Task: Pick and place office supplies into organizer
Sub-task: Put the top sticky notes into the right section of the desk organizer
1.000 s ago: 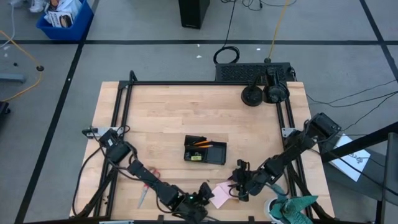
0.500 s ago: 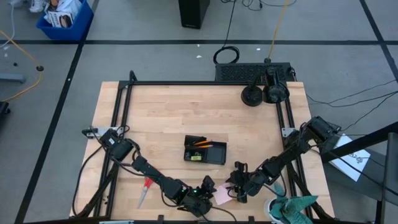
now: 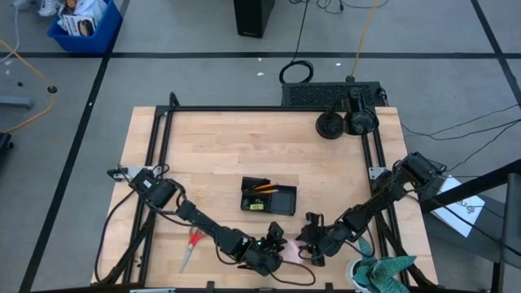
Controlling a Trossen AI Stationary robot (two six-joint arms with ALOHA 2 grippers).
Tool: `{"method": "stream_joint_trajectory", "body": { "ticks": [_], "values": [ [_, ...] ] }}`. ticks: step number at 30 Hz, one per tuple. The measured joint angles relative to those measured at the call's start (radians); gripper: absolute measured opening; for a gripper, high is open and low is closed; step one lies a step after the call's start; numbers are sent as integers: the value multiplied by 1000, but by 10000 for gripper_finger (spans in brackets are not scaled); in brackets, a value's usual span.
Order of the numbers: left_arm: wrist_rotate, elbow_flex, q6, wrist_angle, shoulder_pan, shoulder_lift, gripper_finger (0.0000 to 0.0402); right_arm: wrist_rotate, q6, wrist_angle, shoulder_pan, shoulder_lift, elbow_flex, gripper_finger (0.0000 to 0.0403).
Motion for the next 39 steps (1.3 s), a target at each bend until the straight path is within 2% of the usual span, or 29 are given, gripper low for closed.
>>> {"method": "stream_joint_trajectory", "body": {
  "ticks": [5, 13, 20, 28, 33, 39],
  "values": [
    [54, 0, -56, -26, -2, 0, 138, -20, -109, -11, 24, -23, -2, 130],
    [57, -1, -115, -46, -2, 0, 137, 4, -234, -28, 90, -50, -2, 130],
    [57, -1, -125, -47, -2, 0, 136, 117, -251, -72, 146, -50, 9, 130],
    [-49, -1, -214, -54, -7, 0, 136, 190, -354, -209, 230, -43, 208, 130],
    [-49, -1, -298, -58, 3, 2, 136, 185, -423, -248, 260, 32, 310, 130],
    [-12, -2, -339, -58, 1, 3, 136, 165, -459, -393, 253, 138, 405, 130]
  ]
}}
